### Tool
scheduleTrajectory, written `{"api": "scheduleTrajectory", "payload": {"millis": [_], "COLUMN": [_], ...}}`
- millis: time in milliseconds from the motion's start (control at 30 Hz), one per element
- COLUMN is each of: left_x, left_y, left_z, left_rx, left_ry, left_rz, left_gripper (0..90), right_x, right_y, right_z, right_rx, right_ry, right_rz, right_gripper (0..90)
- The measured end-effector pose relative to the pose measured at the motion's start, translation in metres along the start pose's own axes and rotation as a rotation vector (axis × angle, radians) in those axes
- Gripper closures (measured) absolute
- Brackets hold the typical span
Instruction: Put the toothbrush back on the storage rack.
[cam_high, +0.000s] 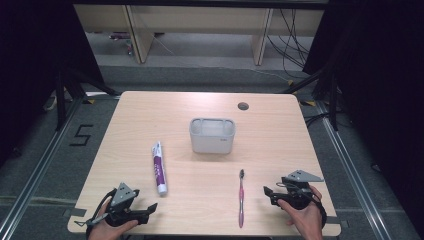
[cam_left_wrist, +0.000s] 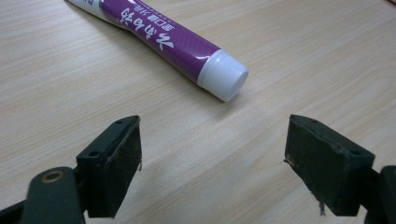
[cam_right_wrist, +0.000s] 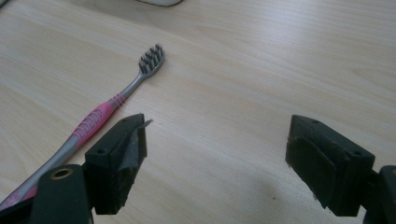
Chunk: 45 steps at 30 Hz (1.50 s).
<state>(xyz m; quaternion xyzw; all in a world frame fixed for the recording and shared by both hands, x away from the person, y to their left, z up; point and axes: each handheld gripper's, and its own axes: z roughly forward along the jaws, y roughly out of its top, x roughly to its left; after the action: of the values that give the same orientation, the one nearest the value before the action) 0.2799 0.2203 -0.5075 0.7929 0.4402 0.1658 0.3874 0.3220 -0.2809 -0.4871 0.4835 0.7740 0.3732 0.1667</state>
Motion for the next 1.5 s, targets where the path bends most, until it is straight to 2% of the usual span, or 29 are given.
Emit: {"api": "scheduleTrajectory", "payload": {"millis": [33, 67, 133, 167, 267, 300, 333, 367, 400, 433, 467, 500, 533, 600, 633, 833, 867, 933, 967, 1000, 1033, 1067, 1133, 1167, 1300, 1400, 1433, 1467, 1500], "left_x": [0.000, 0.000, 0.000, 0.000, 0.000, 0.000, 0.000, 0.000, 0.000, 0.000, 0.000, 0.000, 0.000, 0.000, 0.000, 0.000, 0.000, 0.001, 0.001, 0.000, 0.001, 0.001, 0.000, 0.000, 0.001, 0.001, -0.001, 0.000, -0.001], "left_y": [0.000, 0.000, 0.000, 0.000, 0.000, 0.000, 0.000, 0.000, 0.000, 0.000, 0.000, 0.000, 0.000, 0.000, 0.000, 0.000, 0.000, 0.000, -0.001, -0.001, -0.001, -0.001, 0.000, -0.001, 0.000, 0.000, -0.001, 0.000, -0.001], "left_z": [0.000, 0.000, 0.000, 0.000, 0.000, 0.000, 0.000, 0.000, 0.000, 0.000, 0.000, 0.000, 0.000, 0.000, 0.000, -0.001, -0.001, -0.001, 0.000, 0.000, 0.000, 0.000, -0.001, 0.000, 0.000, -0.001, 0.001, 0.000, 0.000], "left_rx": [0.002, 0.003, 0.004, 0.005, 0.004, 0.006, 0.006, 0.006, 0.004, 0.005, 0.004, 0.004, 0.005, 0.004, 0.002, -0.001, -0.004, -0.006, -0.012, -0.022, -0.012, -0.012, -0.002, -0.011, -0.010, 0.001, -0.024, -0.014, -0.021], "left_ry": [0.000, 0.000, 0.000, -0.005, 0.000, -0.001, -0.001, -0.001, 0.000, 0.000, -0.001, 0.000, 0.000, -0.005, -0.004, -0.003, -0.003, -0.003, -0.005, -0.005, -0.004, -0.005, -0.003, -0.006, -0.003, -0.005, -0.003, -0.004, -0.004], "left_rz": [0.001, 0.003, 0.004, 0.004, 0.007, 0.009, 0.009, 0.009, 0.006, 0.004, 0.005, 0.005, 0.005, 0.005, 0.005, 0.006, 0.004, 0.004, 0.005, -0.010, 0.005, 0.005, 0.003, 0.000, -0.002, 0.002, -0.023, -0.009, -0.017], "left_gripper": [18.3, 18.3, 18.3, 18.3, 18.3, 18.3, 18.3, 18.3, 18.3, 18.3, 18.3, 18.3, 18.3, 18.3, 18.3, 18.3, 18.3, 18.3, 18.3, 18.3, 18.3, 18.3, 18.3, 18.3, 18.3, 18.3, 18.3, 18.3, 18.3], "right_x": [0.000, 0.001, 0.002, 0.000, 0.002, 0.005, 0.002, 0.004, 0.006, 0.006, 0.007, 0.009, 0.012, 0.016, 0.019, 0.027, 0.031, 0.031, 0.034, 0.036, 0.039, 0.042, 0.047, 0.051, 0.065, 0.074, 0.078, 0.080, 0.082], "right_y": [0.000, 0.000, 0.001, 0.002, 0.004, 0.004, 0.005, 0.007, 0.008, 0.009, 0.010, 0.012, 0.013, 0.014, 0.014, 0.016, 0.016, 0.017, 0.018, 0.018, 0.018, 0.018, 0.019, 0.019, 0.020, 0.019, 0.018, 0.018, 0.017], "right_z": [-0.001, 0.001, 0.000, -0.002, -0.002, -0.001, -0.001, -0.002, -0.003, -0.002, -0.002, -0.005, -0.005, -0.005, -0.005, -0.009, -0.011, -0.010, -0.010, -0.010, -0.009, -0.009, -0.007, -0.007, -0.001, 0.003, 0.004, 0.005, 0.007], "right_rx": [0.014, -0.003, 0.018, 0.010, 0.027, 0.036, 0.026, 0.046, 0.052, 0.041, 0.029, 0.048, 0.055, 0.058, 0.066, 0.051, 0.060, 0.030, 0.017, 0.028, 0.015, 0.021, 0.026, 0.032, 0.036, 0.050, 0.059, 0.064, 0.068], "right_ry": [0.004, -0.003, -0.005, -0.009, 0.004, 0.033, 0.010, 0.024, 0.012, 0.045, 0.048, 0.030, 0.038, 0.057, 0.076, 0.120, 0.122, 0.141, 0.145, 0.157, 0.162, 0.176, 0.198, 0.202, 0.245, 0.266, 0.271, 0.279, 0.279], "right_rz": [-0.003, 0.011, 0.014, -0.020, -0.028, -0.005, -0.056, -0.048, -0.056, -0.091, -0.119, -0.112, -0.098, -0.122, -0.099, -0.152, -0.128, -0.193, -0.206, -0.199, -0.222, -0.212, -0.238, -0.234, -0.291, -0.304, -0.307, -0.313, -0.321], "right_gripper": [21.4, 21.8, 24.3, 24.7, 26.3, 27.9, 28.7, 29.6, 31.3, 35.3, 36.5, 36.8, 39.3, 45.5, 48.9, 70.0, 72.5, 79.3, 81.5, 83.3, 85.3, 87.0, 88.6, 89.7, 90.0, 90.0, 90.0, 90.0, 90.0]}}
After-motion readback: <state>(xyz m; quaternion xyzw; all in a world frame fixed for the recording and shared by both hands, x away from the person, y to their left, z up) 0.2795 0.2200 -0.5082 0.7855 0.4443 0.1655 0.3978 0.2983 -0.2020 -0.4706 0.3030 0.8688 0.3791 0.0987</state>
